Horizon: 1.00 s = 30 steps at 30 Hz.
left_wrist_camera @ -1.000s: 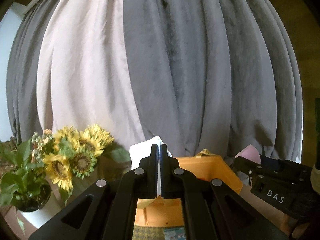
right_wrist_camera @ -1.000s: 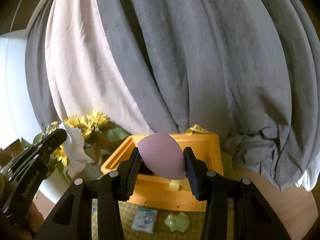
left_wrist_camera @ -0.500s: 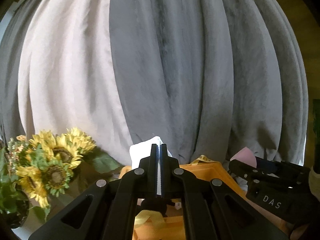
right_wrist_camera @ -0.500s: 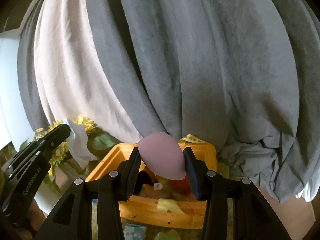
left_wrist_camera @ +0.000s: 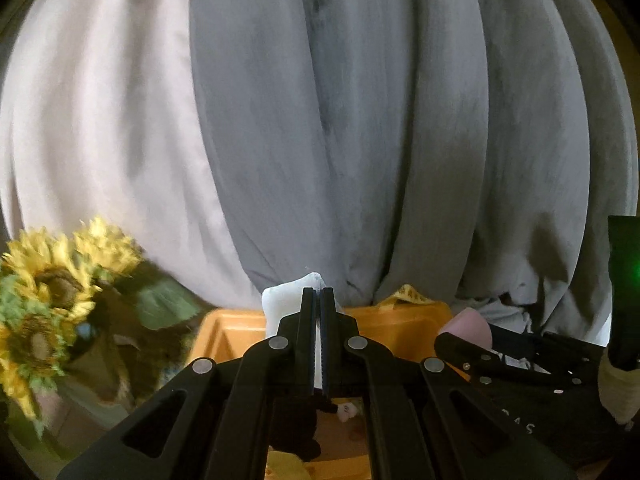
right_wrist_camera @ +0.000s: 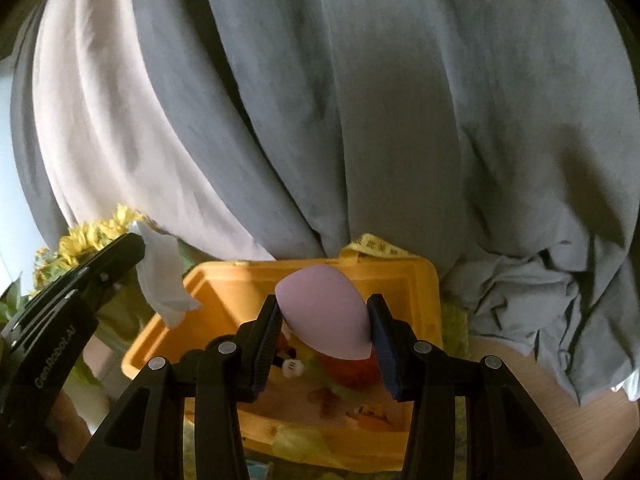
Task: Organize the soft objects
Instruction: 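Open both tools to drop the napkin and sponge into the crate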
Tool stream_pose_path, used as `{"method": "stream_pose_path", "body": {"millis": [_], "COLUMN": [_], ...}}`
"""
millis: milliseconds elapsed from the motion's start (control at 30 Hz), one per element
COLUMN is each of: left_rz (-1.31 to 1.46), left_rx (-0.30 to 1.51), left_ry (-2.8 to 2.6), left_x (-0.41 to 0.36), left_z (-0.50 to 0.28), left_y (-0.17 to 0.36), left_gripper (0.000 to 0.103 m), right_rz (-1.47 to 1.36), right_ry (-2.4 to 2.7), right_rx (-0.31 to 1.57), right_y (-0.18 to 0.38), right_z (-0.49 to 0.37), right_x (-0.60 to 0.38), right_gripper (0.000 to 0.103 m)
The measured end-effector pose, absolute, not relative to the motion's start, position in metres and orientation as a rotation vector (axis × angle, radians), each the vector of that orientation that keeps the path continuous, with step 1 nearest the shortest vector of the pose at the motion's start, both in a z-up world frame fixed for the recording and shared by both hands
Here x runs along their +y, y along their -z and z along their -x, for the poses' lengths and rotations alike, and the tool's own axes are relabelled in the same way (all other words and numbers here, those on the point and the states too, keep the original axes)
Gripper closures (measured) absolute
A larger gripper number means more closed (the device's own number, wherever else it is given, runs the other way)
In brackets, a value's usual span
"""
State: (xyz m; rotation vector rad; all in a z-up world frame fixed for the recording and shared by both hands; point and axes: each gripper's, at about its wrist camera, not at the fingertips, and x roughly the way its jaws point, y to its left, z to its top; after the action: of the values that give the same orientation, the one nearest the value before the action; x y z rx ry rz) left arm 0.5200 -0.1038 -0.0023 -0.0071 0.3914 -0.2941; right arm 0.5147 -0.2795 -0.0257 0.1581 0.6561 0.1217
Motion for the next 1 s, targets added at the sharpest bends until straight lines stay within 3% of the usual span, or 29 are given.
{"method": "stream_pose_path", "body": {"millis": [267,333,400,500,567,1000], "left_rz": [-0.023,-0.031,-0.034,-0.035,-0.039,-0.077], "left_rx": [0.467,0.483,0.495,0.501,0.497,0.395], "left_ry": [0.327,0.333,0.335,0.332,0.313,0.216], "left_x": [-0.113,-0.115,-0.115,-0.114,-0.112,-0.092], "left_z": [-0.537,-0.539,-0.539,-0.538,-0.537,-0.491], "left_y": [0.022,0.026,0.029,0.032,0.033,0.006], "left_gripper": [0.098,0.092,0.076,0.063,0.060,0.039], "right_rz": [-0.139,-0.137,-0.138,-0.137,-0.130,-0.122], "right_ry": [-0.113,-0.112,-0.111,-0.103,-0.097,-0.069], "right_rx": [0.728,0.742,0.751,0.757,0.755,0.694], "right_y": [0.045,0.049,0.051,0.053,0.052,0.029], "right_z": [-0.527,-0.530,-0.532,-0.534,-0.534,-0.509], "right_x": [-0.282,-0.282,-0.283,-0.283,-0.282,-0.279], "right_gripper": [0.058,0.057,0.055,0.050,0.044,0.044]}}
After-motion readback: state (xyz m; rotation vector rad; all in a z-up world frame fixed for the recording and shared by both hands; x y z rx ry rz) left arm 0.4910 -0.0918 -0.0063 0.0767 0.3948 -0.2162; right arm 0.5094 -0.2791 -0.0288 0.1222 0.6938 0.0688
